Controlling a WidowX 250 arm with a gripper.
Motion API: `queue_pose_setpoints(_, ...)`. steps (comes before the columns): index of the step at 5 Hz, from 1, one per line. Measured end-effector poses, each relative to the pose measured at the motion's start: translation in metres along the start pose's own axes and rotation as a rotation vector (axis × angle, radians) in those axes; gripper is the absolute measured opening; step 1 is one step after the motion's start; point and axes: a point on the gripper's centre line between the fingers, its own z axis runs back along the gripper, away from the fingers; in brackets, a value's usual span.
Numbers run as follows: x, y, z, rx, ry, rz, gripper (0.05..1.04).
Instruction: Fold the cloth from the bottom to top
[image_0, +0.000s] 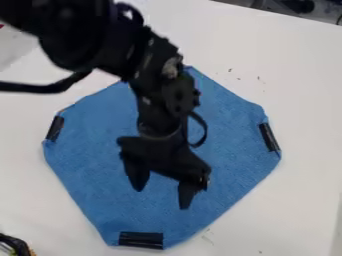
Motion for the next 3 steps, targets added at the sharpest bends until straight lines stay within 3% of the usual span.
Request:
queue_pose_setpoints(2,-0.018,-0.005,-0.007,-0.004,0.029,-0.057,1.001)
queue_pose_setpoints(3,-0.038,-0.011,-0.018,-0.019,-0.001,-0.041,1.001)
